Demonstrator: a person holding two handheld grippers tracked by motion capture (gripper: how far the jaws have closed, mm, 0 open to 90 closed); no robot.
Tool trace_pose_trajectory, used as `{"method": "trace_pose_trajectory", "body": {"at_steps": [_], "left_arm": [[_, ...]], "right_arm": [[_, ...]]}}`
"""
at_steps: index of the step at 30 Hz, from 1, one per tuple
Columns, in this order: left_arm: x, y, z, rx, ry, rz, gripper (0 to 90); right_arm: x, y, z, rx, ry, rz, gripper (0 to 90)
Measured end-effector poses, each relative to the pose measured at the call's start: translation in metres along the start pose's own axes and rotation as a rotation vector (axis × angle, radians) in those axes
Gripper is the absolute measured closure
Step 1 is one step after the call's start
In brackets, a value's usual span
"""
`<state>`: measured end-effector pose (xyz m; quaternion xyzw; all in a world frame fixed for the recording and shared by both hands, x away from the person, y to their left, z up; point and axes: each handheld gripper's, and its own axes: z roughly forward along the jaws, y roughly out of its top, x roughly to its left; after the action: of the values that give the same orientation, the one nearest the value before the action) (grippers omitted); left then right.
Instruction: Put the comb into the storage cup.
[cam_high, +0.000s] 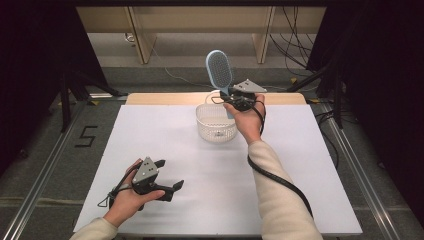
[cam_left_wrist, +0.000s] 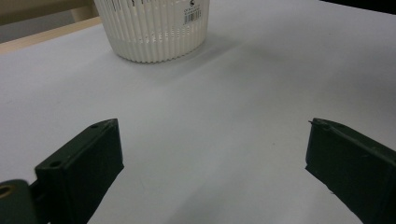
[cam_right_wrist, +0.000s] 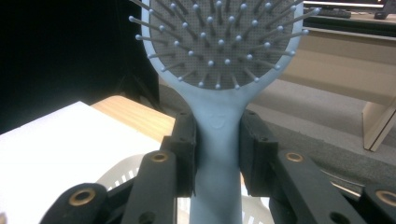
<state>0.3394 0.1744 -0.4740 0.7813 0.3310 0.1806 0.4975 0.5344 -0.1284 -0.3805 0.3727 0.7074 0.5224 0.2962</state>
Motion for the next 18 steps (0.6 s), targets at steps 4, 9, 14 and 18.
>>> {"method": "trace_pose_trajectory", "body": {"at_steps": [4, 9, 14, 18], "left_arm": [[0.0001, 0.0, -0.0001, 0.0, 0.0, 0.0, 3.2], [-0.0001, 0.0, 0.0001, 0.0, 0.0, 0.001, 3.2], [-0.0001, 0.0, 0.0, 0.0, 0.0, 0.0, 3.2], [-0.0002, 0.0, -0.0001, 0.0, -0.001, 0.0, 3.2]], "right_arm": [[0.0002, -0.001, 0.0012, 0.001, -0.001, -0.001, 70.4], [0.0007, -0.0016, 0.0022, 0.0, 0.0, -0.003, 70.4], [0.0012, -0.0022, 0.0029, 0.002, 0.002, -0.009, 70.4], [0.0018, -0.0031, 0.0038, 0.003, 0.004, -0.009, 70.4]]}}
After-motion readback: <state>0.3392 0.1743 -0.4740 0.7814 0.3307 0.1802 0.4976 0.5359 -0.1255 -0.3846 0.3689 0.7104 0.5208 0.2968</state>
